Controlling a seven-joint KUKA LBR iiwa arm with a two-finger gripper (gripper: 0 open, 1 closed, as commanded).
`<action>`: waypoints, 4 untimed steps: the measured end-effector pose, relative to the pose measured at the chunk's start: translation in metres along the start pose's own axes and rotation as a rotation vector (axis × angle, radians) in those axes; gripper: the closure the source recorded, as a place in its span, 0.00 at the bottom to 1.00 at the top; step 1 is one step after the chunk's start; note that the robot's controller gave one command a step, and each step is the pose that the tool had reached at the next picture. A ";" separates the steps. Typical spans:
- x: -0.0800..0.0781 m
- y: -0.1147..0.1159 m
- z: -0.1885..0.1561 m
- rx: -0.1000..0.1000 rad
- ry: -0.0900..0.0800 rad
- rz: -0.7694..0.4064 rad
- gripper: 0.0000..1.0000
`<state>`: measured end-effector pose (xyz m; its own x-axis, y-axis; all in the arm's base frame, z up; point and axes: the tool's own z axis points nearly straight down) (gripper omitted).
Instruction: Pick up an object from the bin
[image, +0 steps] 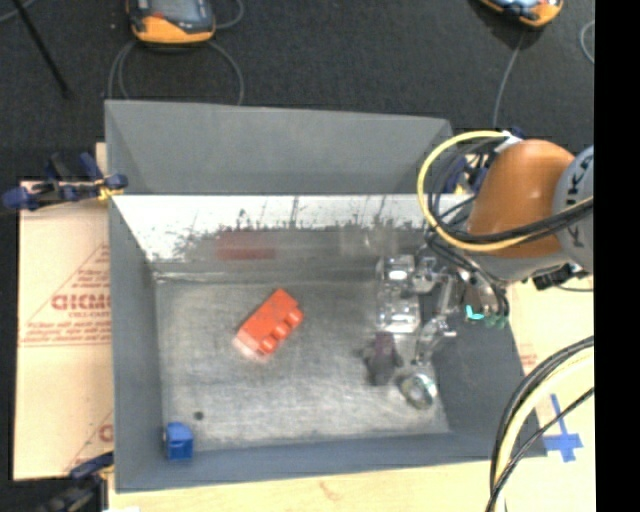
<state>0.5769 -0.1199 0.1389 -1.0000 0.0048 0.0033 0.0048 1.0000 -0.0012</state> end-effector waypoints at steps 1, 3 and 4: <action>0.008 0.005 0.019 0.003 -0.030 -0.111 0.00; 0.041 0.020 0.063 0.000 -0.011 -0.928 0.00; 0.041 0.013 0.059 0.011 0.000 -0.927 1.00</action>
Offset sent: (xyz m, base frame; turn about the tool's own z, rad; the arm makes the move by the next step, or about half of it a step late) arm -0.0354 0.0100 -0.0679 -0.1852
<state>0.5359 -0.1070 0.0798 -0.6041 -0.7969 0.0075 -0.7969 0.6041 -0.0076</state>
